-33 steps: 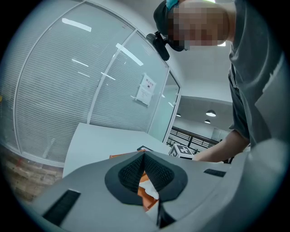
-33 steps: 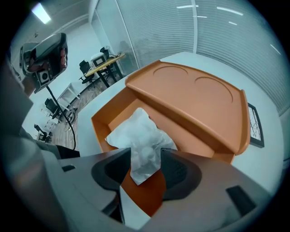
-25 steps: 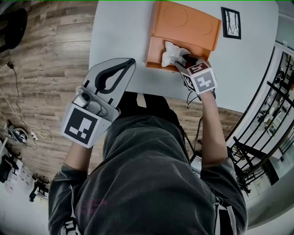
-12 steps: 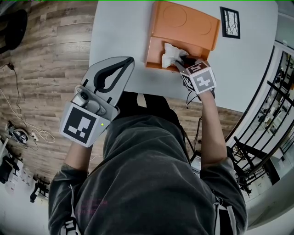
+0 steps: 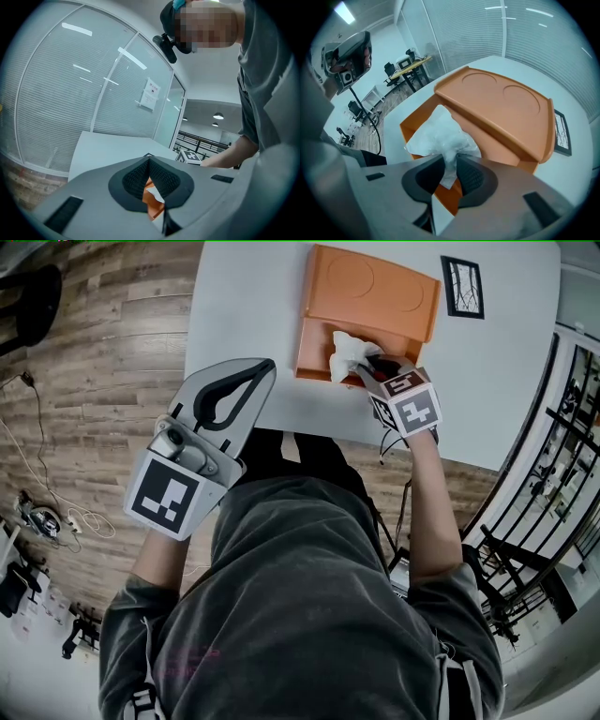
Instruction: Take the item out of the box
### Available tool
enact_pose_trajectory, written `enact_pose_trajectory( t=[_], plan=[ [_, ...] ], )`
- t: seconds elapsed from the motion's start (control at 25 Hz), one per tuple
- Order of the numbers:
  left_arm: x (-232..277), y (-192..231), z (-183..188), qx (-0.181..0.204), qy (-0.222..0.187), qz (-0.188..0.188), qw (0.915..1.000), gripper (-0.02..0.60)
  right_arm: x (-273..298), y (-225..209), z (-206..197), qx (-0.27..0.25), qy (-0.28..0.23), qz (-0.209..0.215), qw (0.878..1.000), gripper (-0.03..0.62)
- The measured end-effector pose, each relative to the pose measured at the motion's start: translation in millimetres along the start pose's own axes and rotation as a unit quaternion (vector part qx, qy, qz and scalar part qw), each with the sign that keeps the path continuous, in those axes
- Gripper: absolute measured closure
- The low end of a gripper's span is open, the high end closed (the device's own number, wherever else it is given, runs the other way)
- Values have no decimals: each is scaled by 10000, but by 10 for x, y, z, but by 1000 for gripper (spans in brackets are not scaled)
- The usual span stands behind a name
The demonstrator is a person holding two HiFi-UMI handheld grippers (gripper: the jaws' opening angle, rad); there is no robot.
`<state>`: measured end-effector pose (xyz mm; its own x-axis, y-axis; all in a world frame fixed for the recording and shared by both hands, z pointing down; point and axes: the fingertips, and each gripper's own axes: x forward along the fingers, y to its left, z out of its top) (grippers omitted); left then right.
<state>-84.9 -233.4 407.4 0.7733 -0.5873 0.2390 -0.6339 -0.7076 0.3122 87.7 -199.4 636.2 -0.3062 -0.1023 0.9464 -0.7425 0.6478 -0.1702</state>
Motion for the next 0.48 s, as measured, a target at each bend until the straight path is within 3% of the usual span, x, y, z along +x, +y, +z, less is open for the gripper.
enact_pose_trajectory(
  t=[0.48],
  plan=[
    [0,-282,276,317,-126,-140,9993,574,-473,-10,269,11,-693,-159,9975,514]
  ],
)
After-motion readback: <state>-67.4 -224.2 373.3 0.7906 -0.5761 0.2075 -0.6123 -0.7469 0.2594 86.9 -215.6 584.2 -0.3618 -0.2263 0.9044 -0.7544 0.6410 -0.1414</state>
